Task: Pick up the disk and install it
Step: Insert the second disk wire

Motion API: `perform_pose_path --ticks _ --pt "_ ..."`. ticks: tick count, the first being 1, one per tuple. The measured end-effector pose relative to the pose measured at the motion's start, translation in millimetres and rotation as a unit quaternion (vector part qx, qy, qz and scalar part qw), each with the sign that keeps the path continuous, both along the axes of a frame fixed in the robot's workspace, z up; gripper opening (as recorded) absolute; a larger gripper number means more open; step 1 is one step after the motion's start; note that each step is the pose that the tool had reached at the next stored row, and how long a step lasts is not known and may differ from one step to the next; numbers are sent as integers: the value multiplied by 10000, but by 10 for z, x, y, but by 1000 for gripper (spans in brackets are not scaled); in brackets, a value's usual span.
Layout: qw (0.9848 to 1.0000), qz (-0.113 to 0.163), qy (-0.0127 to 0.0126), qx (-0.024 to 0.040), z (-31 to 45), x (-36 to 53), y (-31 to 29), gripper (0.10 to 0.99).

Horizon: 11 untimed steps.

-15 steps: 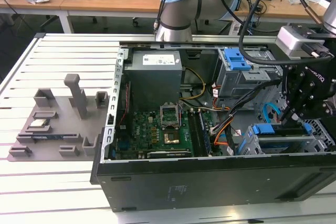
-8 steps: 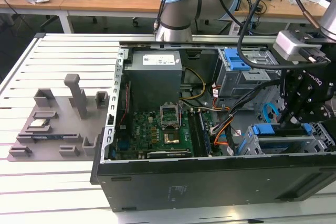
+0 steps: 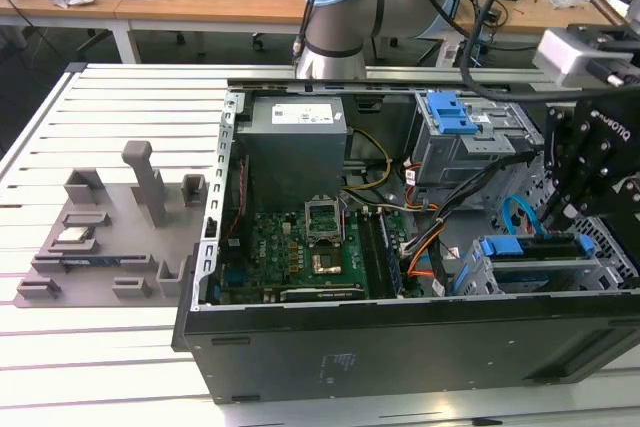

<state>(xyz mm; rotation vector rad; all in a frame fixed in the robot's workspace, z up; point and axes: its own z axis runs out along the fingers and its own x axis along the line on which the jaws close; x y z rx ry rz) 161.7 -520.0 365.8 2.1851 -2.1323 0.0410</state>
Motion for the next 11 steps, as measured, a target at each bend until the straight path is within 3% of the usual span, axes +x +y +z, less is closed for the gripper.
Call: perform_pose_path --ticks 1,3,5,11 --pt "10000 0 0 0 56 0 4 106" --pt "10000 0 0 0 219 0 11 106" --pt "10000 0 0 0 256 0 11 106" --pt "10000 0 0 1 261 0 11 106"
